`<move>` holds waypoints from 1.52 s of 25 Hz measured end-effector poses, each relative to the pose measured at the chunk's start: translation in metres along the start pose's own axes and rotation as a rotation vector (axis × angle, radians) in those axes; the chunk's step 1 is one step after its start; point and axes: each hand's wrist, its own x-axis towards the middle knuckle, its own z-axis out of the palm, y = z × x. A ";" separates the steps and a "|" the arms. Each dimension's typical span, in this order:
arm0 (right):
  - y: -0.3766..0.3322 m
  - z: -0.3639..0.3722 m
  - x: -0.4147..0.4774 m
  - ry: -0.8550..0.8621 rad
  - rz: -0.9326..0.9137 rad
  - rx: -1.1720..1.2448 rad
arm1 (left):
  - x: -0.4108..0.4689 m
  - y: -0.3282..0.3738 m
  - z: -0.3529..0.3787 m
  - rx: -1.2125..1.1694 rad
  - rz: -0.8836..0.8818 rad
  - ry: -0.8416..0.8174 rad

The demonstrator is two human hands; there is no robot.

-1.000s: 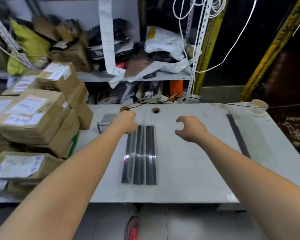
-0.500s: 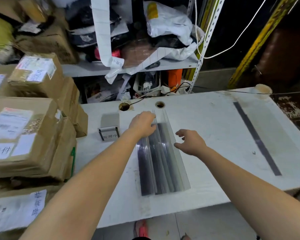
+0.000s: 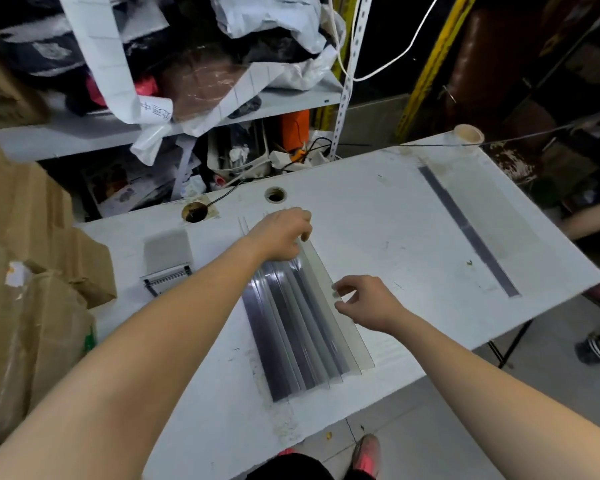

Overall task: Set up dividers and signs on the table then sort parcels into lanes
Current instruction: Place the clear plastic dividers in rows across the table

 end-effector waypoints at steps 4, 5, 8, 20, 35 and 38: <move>0.003 0.005 -0.007 -0.013 0.024 0.078 | -0.001 -0.011 0.002 -0.043 -0.022 -0.069; 0.003 0.006 -0.009 -0.019 0.035 0.091 | -0.001 -0.012 0.003 -0.046 -0.026 -0.080; 0.007 0.009 -0.010 -0.015 0.060 0.086 | 0.005 -0.014 0.004 -0.023 -0.024 -0.097; 0.032 -0.003 -0.022 0.024 0.067 0.041 | 0.023 -0.027 0.005 -0.041 -0.085 -0.008; 0.102 -0.107 -0.027 -0.014 0.011 0.049 | 0.143 0.006 -0.013 -0.046 -0.193 0.027; 0.117 -0.127 -0.020 0.011 0.028 0.064 | 0.178 0.014 -0.013 -0.062 -0.190 0.041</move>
